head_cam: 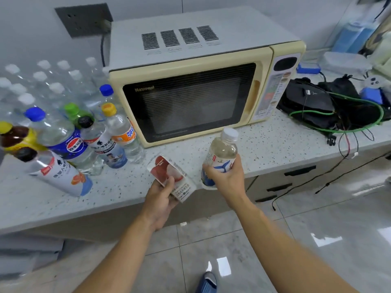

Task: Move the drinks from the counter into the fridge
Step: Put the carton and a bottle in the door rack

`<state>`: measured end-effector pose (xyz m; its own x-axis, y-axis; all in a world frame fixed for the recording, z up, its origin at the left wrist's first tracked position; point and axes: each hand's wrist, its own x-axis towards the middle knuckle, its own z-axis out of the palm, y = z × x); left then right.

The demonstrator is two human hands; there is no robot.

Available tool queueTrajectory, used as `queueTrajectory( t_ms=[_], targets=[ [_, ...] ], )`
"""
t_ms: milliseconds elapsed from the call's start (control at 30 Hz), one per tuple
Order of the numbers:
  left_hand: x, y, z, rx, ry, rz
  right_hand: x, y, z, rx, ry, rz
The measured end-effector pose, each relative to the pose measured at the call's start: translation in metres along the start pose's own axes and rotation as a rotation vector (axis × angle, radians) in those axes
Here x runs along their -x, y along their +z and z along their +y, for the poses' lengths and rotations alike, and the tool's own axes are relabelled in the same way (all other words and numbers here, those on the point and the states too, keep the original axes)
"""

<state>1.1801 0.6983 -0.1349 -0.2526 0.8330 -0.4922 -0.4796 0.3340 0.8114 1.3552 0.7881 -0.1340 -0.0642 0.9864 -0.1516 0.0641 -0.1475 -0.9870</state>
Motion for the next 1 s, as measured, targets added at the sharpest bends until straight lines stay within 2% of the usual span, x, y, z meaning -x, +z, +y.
queueTrajectory(
  t_ms=[233,433,600,767,1000],
  targets=[
    [0.122,-0.084,-0.010,0.366,0.020,-0.015,0.125,0.061,-0.002,-0.085,0.040,-0.188],
    [0.253,-0.183,-0.025,0.424,0.120,0.092,0.254,0.139,0.007,-0.183,0.122,-0.352],
    [0.367,-0.273,-0.045,0.339,0.283,0.350,0.356,0.209,0.013,-0.211,0.207,-0.598],
    [0.444,-0.341,-0.062,0.353,0.331,0.626,0.439,0.271,0.010,-0.166,0.207,-0.765],
    [0.472,-0.406,-0.054,0.384,0.375,0.769,0.491,0.349,0.000,-0.117,0.124,-0.930]
  ],
)
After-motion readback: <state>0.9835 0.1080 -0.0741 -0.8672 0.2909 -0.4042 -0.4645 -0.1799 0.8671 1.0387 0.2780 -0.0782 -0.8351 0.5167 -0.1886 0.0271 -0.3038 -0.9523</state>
